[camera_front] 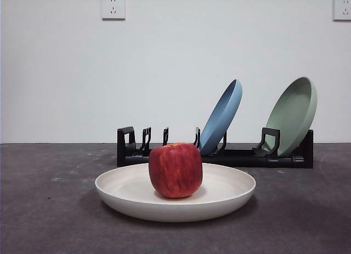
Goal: Take the yellow plate from the plate rack,put the plate on the table,take the apple from the table,put the apple in the plate
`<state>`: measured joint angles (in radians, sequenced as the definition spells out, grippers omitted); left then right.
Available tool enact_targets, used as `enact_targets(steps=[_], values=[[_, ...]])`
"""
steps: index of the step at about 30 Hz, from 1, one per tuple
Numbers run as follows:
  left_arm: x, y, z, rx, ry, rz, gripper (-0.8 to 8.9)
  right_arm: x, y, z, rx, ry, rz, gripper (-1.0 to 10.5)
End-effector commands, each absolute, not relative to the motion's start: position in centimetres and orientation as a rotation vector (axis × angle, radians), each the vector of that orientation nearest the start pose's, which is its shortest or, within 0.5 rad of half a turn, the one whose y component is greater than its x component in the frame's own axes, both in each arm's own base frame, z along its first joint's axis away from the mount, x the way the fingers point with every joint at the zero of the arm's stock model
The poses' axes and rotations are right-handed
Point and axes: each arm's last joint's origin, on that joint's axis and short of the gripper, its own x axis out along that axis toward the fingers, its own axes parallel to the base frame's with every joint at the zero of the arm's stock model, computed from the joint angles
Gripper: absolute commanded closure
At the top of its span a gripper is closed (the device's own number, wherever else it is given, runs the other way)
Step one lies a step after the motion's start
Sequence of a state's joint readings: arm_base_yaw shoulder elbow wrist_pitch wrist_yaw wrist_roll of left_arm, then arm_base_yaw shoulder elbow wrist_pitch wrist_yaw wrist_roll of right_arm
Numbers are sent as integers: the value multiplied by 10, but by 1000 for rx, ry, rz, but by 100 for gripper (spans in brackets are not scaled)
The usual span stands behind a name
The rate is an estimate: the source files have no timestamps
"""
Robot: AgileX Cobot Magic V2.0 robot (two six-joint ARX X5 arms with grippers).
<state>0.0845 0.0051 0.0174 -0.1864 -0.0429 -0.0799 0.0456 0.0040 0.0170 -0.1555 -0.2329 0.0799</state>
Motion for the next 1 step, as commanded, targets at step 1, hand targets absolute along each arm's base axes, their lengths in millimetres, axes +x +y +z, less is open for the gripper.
enact_targets(steps=[1], values=[[96,10,147,-89,175,142,817,95,11,150,102,172,273,945]])
